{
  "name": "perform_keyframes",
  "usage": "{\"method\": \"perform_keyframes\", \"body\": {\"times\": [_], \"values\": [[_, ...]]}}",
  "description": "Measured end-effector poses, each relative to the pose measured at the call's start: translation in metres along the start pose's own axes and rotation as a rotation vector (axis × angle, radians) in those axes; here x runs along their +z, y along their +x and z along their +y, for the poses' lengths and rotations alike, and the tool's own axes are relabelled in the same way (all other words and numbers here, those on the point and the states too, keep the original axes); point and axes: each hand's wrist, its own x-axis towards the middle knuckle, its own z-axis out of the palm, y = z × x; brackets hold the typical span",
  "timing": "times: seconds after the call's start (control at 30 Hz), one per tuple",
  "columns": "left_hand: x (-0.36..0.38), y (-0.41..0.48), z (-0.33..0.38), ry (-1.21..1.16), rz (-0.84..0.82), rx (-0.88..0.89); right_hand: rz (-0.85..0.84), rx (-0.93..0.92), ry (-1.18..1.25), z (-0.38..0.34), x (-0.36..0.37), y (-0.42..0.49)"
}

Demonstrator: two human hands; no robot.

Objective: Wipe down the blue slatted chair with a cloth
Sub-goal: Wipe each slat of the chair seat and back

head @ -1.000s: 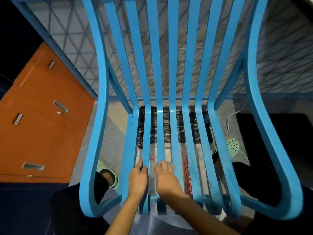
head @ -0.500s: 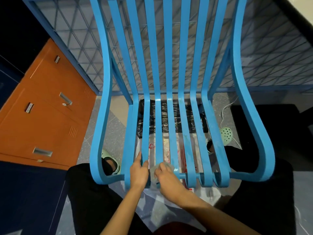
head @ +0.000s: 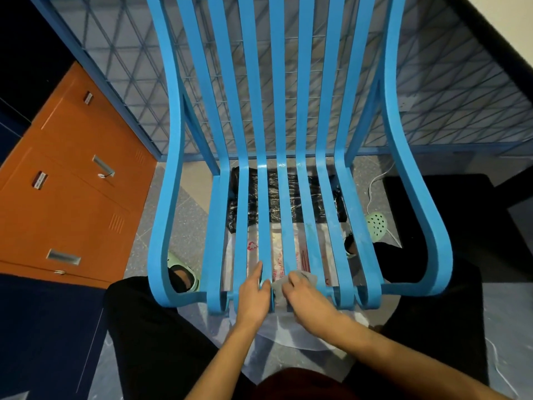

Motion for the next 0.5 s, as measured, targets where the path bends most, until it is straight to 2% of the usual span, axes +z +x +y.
{"method": "perform_keyframes", "body": {"times": [0.13, 0.3, 0.5], "values": [[0.006, 0.000, -0.005, 0.039, 0.005, -0.008, 0.048, 0.064, 0.047, 0.020, -0.006, 0.038], [0.001, 0.004, -0.003, 0.086, -0.067, -0.024, 0.101, 0.144, 0.091, 0.033, -0.016, 0.075], [-0.006, 0.016, -0.002, 0.142, -0.085, -0.037, 0.110, 0.095, 0.047, 0.017, 0.001, 0.031]]}}
